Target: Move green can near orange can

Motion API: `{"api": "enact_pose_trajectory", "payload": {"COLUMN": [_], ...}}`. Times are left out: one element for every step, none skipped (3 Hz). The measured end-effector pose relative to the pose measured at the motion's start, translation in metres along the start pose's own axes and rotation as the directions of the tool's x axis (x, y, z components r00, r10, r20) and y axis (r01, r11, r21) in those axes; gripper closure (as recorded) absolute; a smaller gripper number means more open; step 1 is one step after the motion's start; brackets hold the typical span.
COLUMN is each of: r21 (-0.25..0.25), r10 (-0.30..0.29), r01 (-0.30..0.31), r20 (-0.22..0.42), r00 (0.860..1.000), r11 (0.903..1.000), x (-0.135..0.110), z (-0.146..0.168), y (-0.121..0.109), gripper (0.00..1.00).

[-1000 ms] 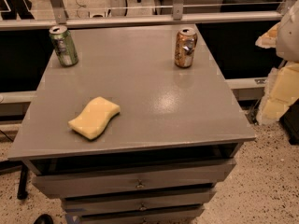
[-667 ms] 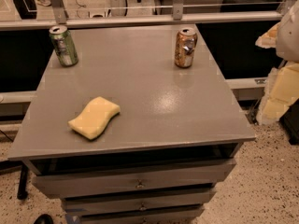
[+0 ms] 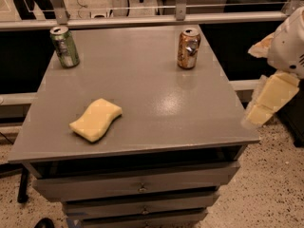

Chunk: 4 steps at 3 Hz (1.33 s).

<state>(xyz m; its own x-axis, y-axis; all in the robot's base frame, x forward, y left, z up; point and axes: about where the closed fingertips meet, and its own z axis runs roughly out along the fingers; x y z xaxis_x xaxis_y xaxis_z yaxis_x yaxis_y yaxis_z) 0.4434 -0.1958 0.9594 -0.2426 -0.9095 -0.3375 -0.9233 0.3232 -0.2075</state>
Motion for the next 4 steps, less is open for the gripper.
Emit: {"api": "enact_pose_trajectory", "payload": {"r21": [-0.047,-0.101,-0.172,-0.141], "r10": [0.052,0.103,0.176,0.190], "r01": [-0.044,-0.074,-0.108,-0.136], "r20": [0.164,0.320,0.454,0.512], "r00": [0.985,0.942,0.874,0.838], "r11": [0.9979,0.9921,0.9792,0.9805], "x": [-0.043,-0.096,-0.155,-0.176], "z": [0.038,0.076,0.111,0.110], "y": [0.011,0.017,0.028,0.017], "gripper": [0.00,0.00,0.00,0.00]}}
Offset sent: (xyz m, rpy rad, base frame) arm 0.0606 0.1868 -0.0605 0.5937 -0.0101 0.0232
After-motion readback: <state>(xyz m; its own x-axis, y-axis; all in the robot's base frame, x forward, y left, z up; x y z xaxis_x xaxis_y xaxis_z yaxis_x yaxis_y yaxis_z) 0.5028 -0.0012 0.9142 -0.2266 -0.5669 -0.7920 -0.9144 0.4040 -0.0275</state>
